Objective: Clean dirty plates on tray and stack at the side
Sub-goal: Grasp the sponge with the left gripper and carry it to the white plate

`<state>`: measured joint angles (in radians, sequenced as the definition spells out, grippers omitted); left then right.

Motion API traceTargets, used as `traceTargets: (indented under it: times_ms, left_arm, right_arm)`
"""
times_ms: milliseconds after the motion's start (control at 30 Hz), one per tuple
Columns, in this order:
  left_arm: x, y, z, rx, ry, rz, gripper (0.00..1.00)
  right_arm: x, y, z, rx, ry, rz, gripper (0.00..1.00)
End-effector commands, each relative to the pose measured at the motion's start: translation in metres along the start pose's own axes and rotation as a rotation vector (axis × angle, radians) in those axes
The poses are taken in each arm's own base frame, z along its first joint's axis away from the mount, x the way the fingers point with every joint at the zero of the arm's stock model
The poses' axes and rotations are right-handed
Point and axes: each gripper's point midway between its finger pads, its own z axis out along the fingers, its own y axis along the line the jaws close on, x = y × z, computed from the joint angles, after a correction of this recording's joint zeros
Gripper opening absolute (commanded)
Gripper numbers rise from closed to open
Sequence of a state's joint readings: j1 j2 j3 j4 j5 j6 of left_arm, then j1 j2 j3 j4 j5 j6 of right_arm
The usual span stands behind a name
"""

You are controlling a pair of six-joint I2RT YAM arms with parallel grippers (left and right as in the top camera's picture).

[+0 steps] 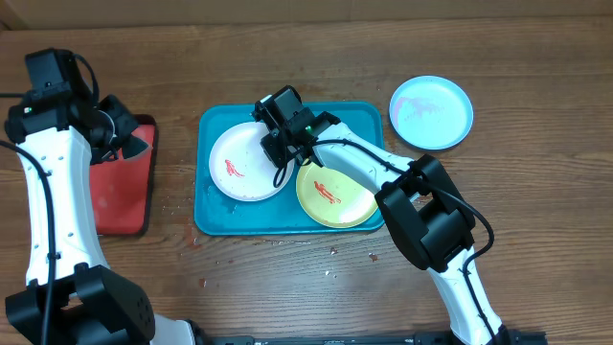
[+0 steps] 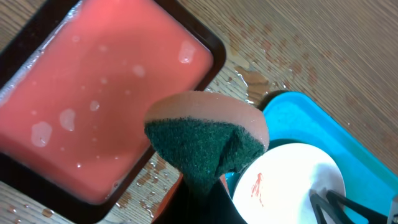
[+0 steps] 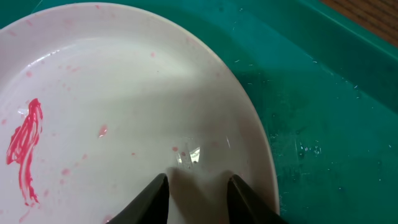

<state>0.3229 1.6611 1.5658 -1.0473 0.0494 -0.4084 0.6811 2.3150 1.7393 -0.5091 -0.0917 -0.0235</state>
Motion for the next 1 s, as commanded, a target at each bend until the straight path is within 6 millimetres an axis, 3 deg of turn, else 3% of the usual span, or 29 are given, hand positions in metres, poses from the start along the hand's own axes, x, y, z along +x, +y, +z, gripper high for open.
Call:
traceTargets:
  times_ms: [0, 200, 367, 667, 967]
  left_arm:
    - [0.001, -0.007, 0.001, 0.009, 0.0, 0.044, 0.04]
    - [0.001, -0.008, 0.002, 0.009, 0.002, 0.045, 0.04]
    - [0.002, -0.007, 0.006, 0.005, 0.013, 0.044, 0.04]
    - [0.006, -0.006, 0.014, -0.003, 0.036, 0.044, 0.04]
    - [0.006, -0.005, 0.014, -0.004, 0.038, 0.047, 0.04]
  right_arm:
    - [-0.004, -0.005, -0.001, 0.023, -0.005, -0.005, 0.33]
    - [-0.042, 0.0, -0.035, 0.023, -0.068, -0.004, 0.38]
    - [-0.061, -0.015, -0.049, 0.125, -0.116, -0.019, 0.4]
    - [-0.026, -0.029, -0.015, 0.123, -0.015, -0.072, 0.4]
    - [0.0, -0.025, 0.01, 0.077, 0.062, -0.058, 0.39]
